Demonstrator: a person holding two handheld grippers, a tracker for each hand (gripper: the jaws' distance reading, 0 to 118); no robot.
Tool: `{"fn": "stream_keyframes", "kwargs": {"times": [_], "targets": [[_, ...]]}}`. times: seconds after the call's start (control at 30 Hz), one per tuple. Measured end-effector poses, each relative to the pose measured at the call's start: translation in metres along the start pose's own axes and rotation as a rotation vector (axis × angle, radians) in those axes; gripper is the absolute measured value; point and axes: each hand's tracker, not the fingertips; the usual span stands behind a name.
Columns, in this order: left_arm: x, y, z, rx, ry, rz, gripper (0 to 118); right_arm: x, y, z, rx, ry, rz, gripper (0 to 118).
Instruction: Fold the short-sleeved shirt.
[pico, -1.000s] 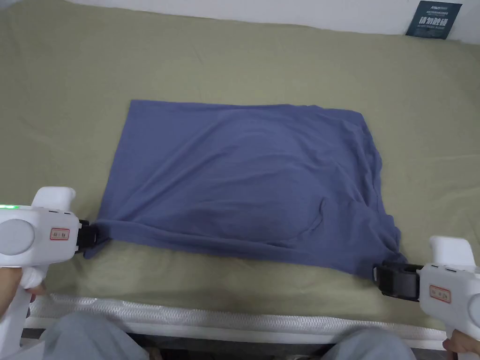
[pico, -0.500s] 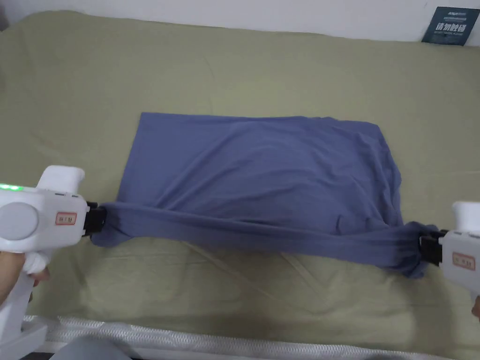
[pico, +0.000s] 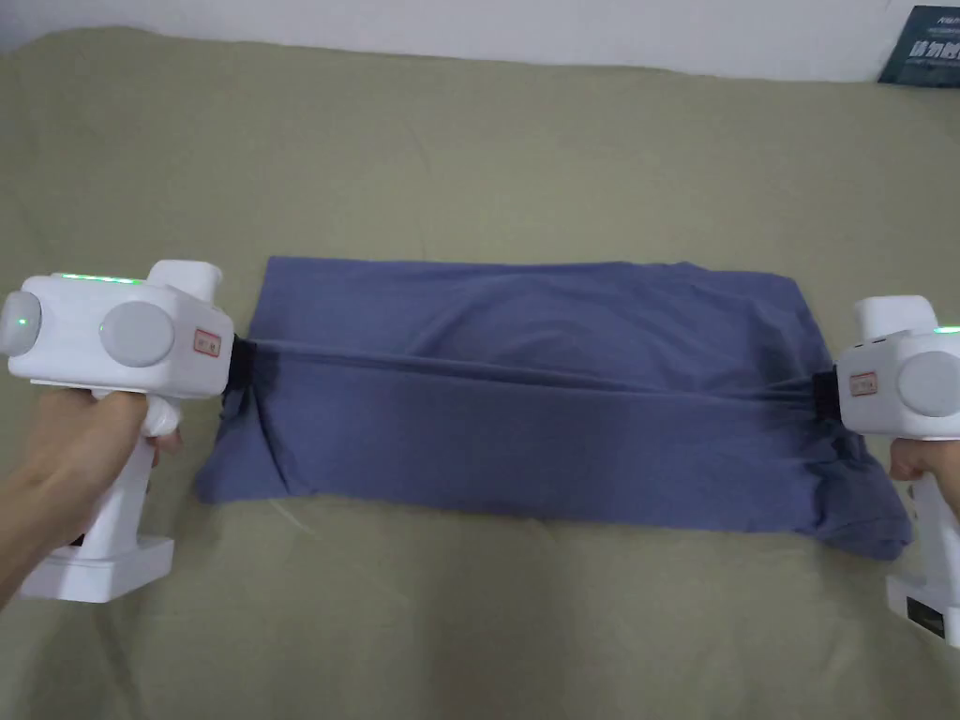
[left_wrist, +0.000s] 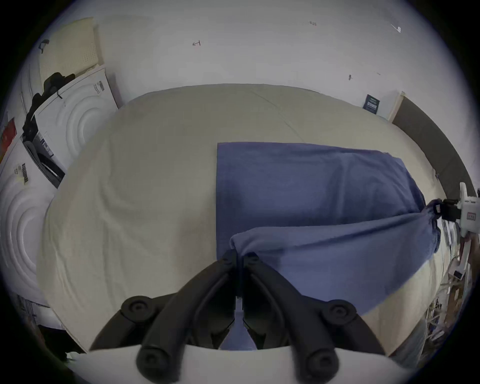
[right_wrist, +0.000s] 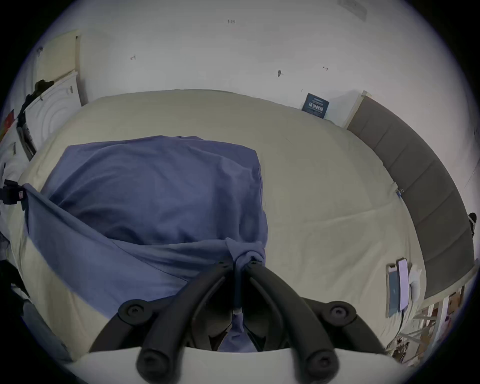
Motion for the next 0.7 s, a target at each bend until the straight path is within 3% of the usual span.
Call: {"fn": "stream_keyframes", "kwargs": {"times": [0.1, 0.13, 0.17, 0.2, 0.23, 0.27, 0.3, 0.43, 0.5, 0.53, 0.57, 0.6, 0.7], "targets": [[0.004, 0.001, -0.017, -0.026, 0.018, 0.007, 4, -0.004, 0.002, -0.019, -0.037, 0.001, -0.009, 7], [0.005, -0.001, -0.021, -0.033, 0.020, 0.010, 5, -0.005, 0.001, -0.023, -0.050, 0.003, -0.011, 13], [0.005, -0.002, -0.025, -0.046, 0.022, 0.011, 22, -0.006, -0.001, -0.026, -0.061, -0.002, -0.012, 44], [0.004, -0.004, -0.026, -0.054, 0.021, 0.016, 59, -0.006, -0.003, -0.026, -0.064, 0.005, -0.018, 85], [0.004, -0.006, -0.025, -0.061, 0.015, 0.023, 97, -0.005, -0.004, -0.024, -0.073, 0.010, -0.023, 117], [0.003, -0.010, -0.020, -0.058, 0.015, 0.037, 116, -0.002, -0.008, -0.022, -0.079, 0.021, -0.041, 111], [0.001, -0.013, -0.016, -0.053, 0.009, 0.051, 114, 0.002, -0.016, -0.012, -0.055, 0.030, -0.066, 104], [-0.005, -0.027, 0.023, 0.038, 0.025, 0.080, 113, 0.024, -0.028, 0.020, 0.029, 0.049, -0.114, 106], [-0.005, -0.037, 0.042, 0.063, 0.013, 0.086, 97, 0.032, -0.042, 0.038, 0.049, 0.065, -0.121, 101], [-0.004, -0.041, 0.048, 0.066, 0.012, 0.086, 72, 0.031, -0.049, 0.047, 0.064, 0.060, -0.125, 85], [-0.003, -0.046, 0.051, 0.060, -0.001, 0.079, 18, 0.032, -0.058, 0.055, 0.095, 0.063, -0.132, 38], [0.000, -0.051, 0.050, 0.054, -0.004, 0.080, 0, 0.033, -0.064, 0.059, 0.104, 0.060, -0.136, 1], [0.010, -0.065, 0.044, 0.007, -0.049, 0.073, 0, 0.036, -0.087, 0.063, 0.079, 0.080, -0.141, 1]]}}
